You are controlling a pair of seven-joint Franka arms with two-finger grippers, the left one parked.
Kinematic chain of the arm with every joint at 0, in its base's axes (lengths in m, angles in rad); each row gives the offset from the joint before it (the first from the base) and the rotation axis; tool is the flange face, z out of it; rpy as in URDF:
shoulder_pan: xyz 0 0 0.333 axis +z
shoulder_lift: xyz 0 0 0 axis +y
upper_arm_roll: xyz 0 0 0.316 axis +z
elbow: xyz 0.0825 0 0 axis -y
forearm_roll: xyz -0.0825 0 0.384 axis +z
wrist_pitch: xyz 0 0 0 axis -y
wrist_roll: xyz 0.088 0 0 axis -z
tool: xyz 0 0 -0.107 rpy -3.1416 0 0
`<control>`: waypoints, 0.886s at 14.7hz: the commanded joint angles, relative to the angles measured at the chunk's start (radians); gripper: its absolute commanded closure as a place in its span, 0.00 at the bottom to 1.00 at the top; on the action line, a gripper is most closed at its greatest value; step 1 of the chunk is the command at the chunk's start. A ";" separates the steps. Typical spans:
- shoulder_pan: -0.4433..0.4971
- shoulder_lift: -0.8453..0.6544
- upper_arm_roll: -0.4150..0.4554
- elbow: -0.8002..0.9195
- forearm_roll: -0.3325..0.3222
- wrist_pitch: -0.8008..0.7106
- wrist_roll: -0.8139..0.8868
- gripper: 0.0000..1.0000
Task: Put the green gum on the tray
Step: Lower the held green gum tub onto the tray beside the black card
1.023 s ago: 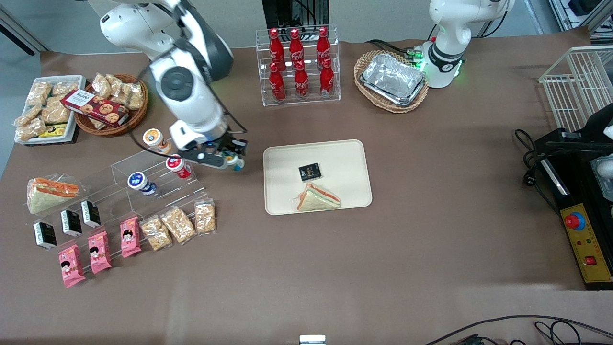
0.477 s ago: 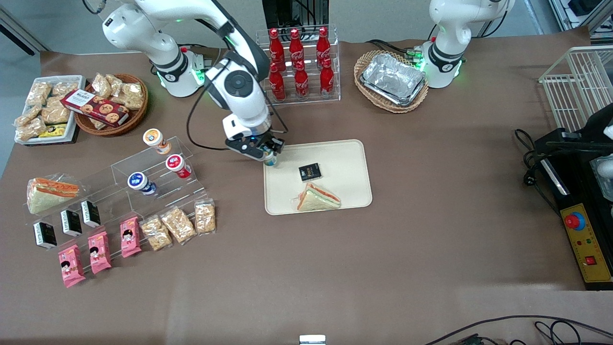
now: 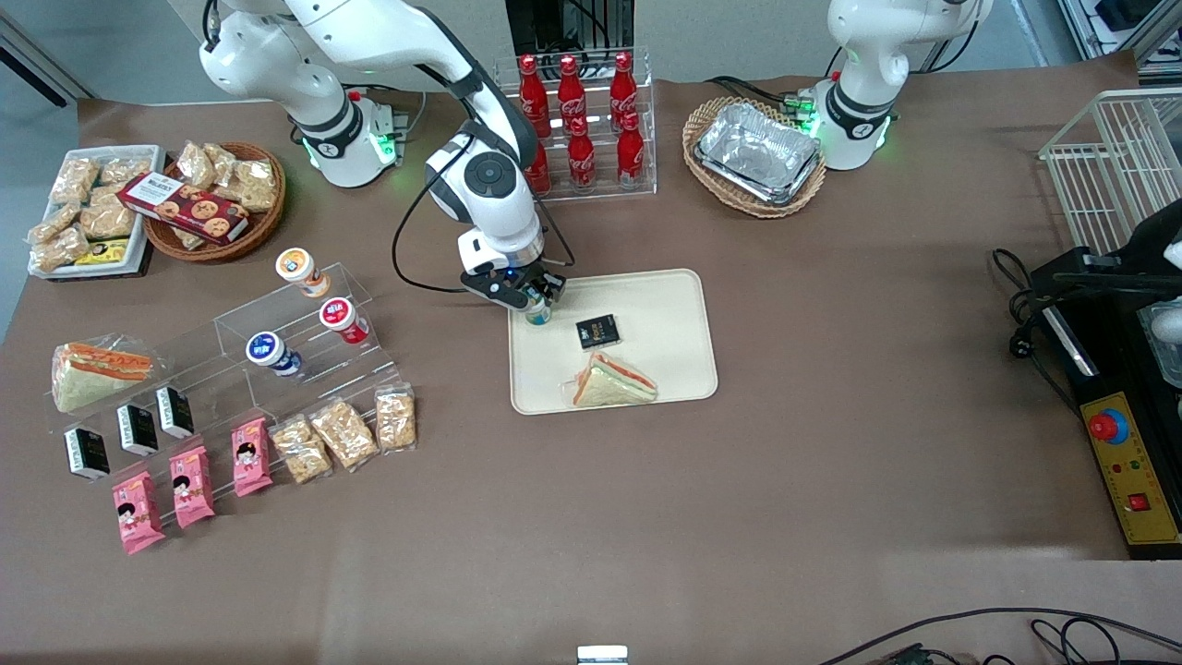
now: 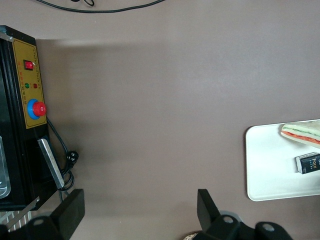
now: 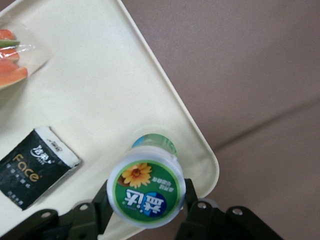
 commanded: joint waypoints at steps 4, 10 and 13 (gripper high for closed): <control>0.009 0.025 -0.013 -0.015 0.005 0.045 0.035 0.00; -0.008 -0.015 -0.019 -0.006 0.005 0.020 0.023 0.00; -0.045 -0.084 -0.019 0.038 0.005 -0.133 0.008 0.00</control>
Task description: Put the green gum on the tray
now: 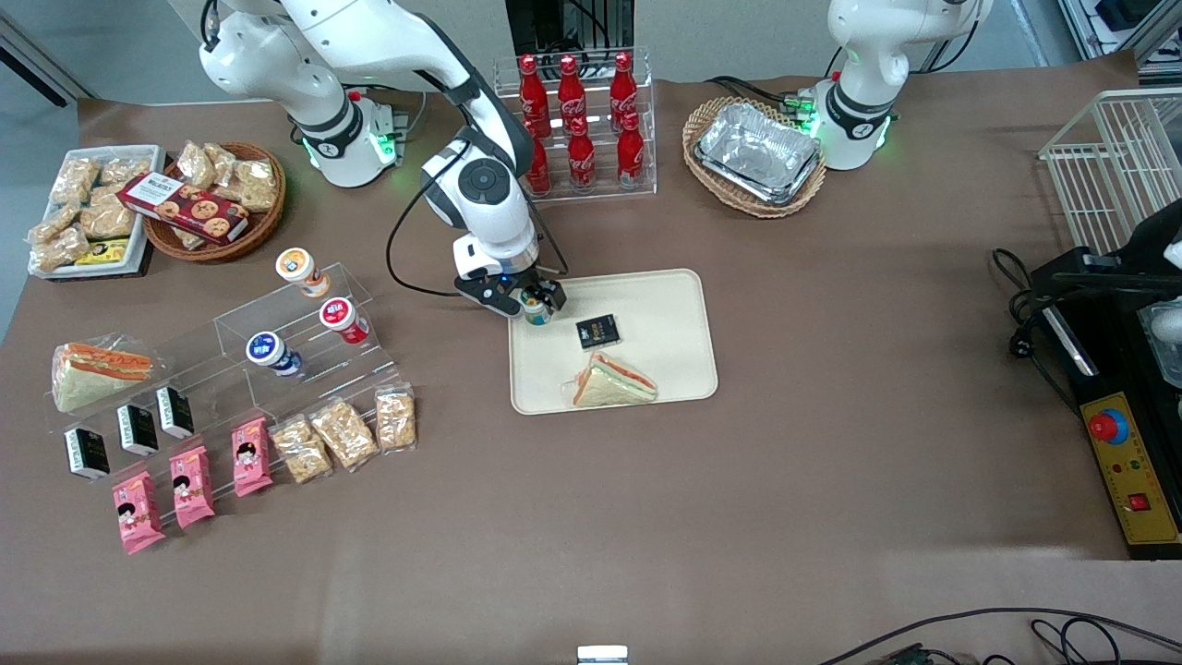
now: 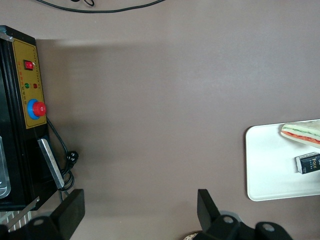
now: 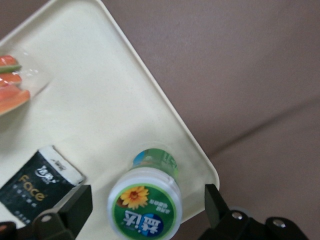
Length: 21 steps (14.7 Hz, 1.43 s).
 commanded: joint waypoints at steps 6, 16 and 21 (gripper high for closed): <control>-0.146 -0.161 -0.001 0.351 0.020 -0.668 -0.259 0.00; -0.464 -0.223 -0.002 0.729 0.017 -1.136 -0.931 0.00; -0.671 -0.220 0.008 0.731 0.005 -1.129 -1.244 0.00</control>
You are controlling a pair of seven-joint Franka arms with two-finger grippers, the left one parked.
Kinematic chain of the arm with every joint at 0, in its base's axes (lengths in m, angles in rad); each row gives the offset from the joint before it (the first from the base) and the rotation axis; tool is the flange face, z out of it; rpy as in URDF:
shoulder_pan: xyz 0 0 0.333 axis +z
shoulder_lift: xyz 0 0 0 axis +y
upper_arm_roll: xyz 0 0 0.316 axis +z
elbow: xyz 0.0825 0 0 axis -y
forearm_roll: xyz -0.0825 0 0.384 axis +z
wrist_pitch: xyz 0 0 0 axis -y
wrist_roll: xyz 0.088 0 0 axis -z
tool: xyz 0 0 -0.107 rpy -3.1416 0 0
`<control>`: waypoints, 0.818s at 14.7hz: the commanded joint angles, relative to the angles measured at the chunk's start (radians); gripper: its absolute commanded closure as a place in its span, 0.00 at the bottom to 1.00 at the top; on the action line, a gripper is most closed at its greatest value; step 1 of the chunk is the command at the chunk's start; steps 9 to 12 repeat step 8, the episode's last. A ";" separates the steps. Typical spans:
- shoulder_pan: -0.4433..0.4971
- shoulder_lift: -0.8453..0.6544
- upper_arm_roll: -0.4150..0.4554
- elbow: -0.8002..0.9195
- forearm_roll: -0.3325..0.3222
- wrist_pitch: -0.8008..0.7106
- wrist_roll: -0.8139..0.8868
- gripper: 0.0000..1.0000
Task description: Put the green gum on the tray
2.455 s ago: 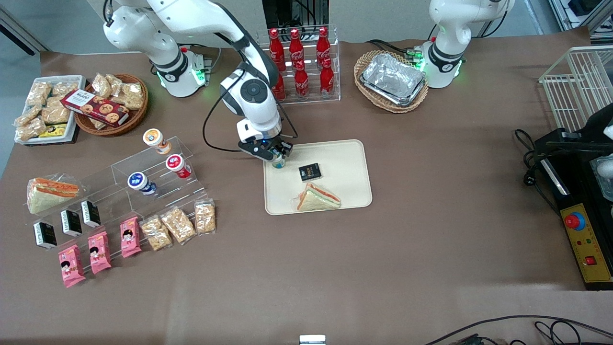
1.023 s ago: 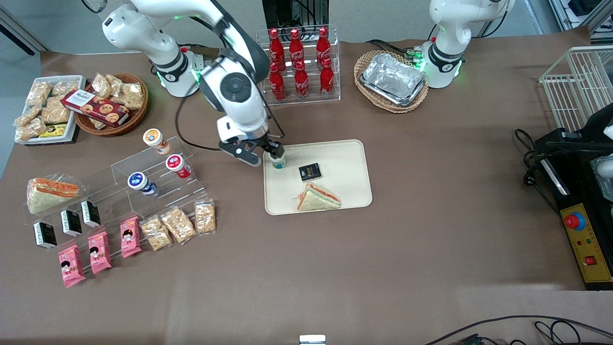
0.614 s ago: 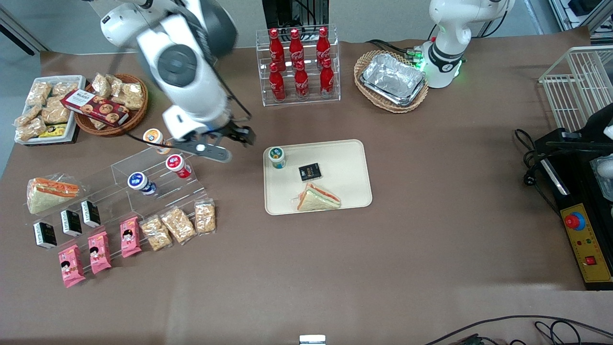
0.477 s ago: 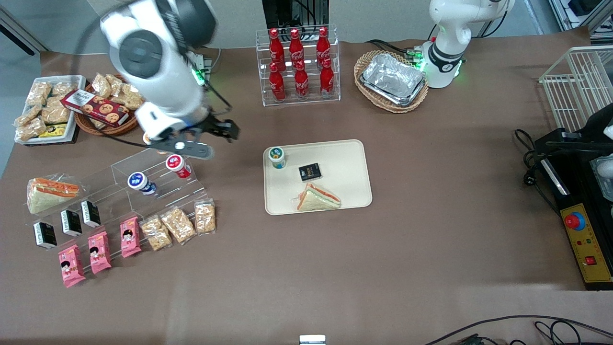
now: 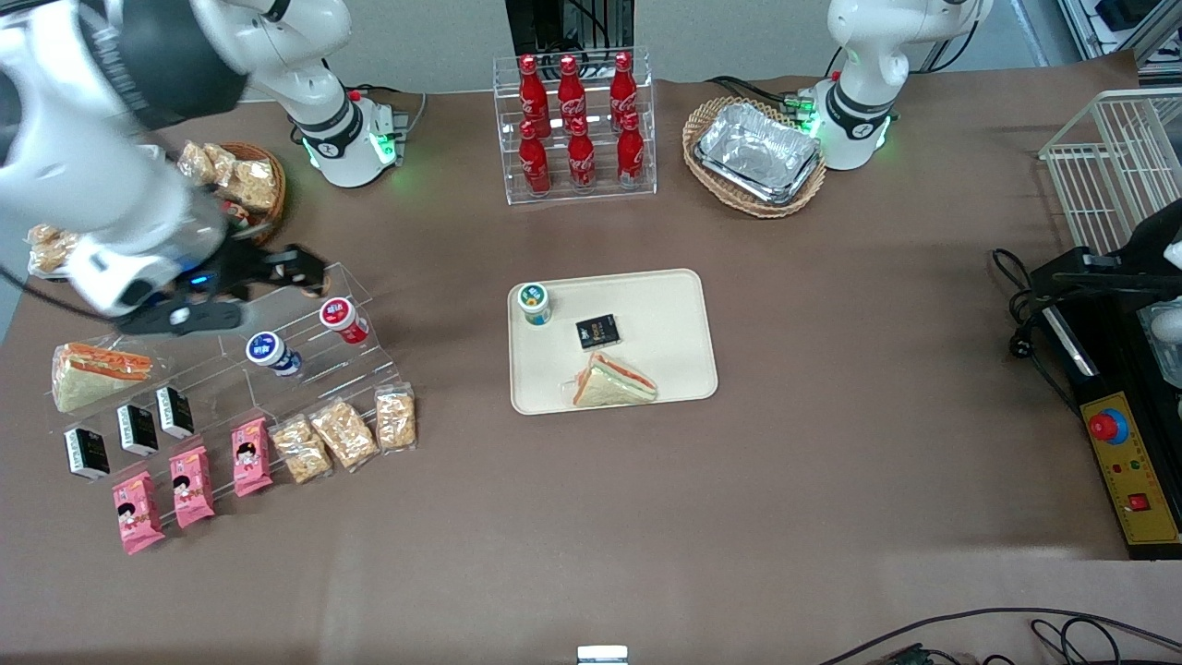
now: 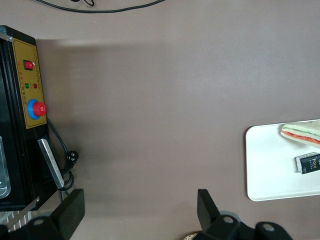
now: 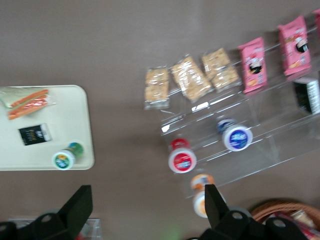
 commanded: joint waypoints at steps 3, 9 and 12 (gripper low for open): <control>-0.214 0.011 0.030 0.019 0.007 0.011 -0.234 0.00; -0.311 0.014 0.054 0.019 -0.004 0.025 -0.308 0.00; -0.311 0.014 0.054 0.019 -0.004 0.025 -0.308 0.00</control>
